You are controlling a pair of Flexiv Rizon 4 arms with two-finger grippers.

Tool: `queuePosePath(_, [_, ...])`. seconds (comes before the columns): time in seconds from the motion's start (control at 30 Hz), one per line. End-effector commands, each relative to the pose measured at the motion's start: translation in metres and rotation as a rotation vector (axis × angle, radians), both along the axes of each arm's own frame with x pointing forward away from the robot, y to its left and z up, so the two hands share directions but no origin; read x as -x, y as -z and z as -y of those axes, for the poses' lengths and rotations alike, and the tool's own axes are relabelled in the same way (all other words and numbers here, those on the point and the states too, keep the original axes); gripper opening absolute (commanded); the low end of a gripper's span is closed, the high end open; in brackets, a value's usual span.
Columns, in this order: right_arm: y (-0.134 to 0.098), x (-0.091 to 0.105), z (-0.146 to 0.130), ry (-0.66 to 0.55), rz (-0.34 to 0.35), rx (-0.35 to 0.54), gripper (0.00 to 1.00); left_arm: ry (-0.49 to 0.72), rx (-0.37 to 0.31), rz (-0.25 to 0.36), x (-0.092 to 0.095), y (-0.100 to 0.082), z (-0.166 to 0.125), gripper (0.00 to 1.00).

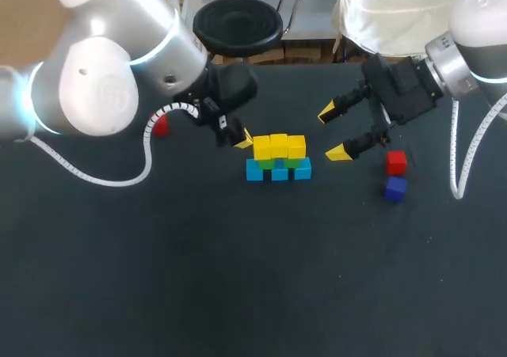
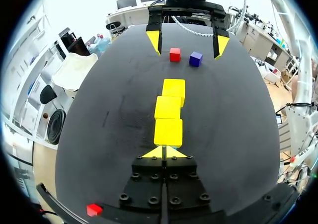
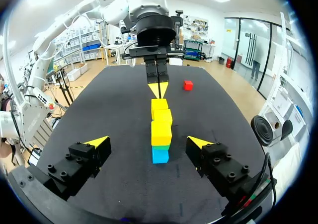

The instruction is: Place the blue cubes, place green cubes on the blue cubes, place the yellow cubes on the green cubes, then place the red cubes on the yellow cubes, and place purple cube on the red cubes.

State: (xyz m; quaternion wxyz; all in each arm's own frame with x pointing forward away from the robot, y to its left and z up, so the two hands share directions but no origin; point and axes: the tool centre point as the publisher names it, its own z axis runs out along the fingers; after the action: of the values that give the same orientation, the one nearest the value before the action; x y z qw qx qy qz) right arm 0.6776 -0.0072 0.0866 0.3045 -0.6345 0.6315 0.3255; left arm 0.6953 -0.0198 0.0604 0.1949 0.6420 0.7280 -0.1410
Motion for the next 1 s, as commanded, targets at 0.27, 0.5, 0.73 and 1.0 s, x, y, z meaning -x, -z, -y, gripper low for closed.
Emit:
queuePosePath(0.27, [0.0, 0.001, 0.0, 0.0, 0.001, -0.002, 1.0, -0.005, -0.007, 0.001, -0.003, -0.002, -0.001, 0.0])
queuePosePath(0.5, [0.0, 0.001, 0.0, 0.0, 0.001, -0.002, 1.0, -0.036, -0.046, -0.004, -0.011, -0.007, -0.013, 1.0])
queuePosePath(0.73, [0.0, 0.001, 0.0, 0.0, 0.001, -0.002, 1.0, -0.038, -0.082, 0.024, -0.022, -0.021, -0.028, 1.0])
queuePosePath(1.0, [0.0, 0.001, 0.0, 0.0, 0.001, -0.002, 1.0, -0.001, -0.073, 0.04, -0.027, -0.04, -0.044, 1.0])
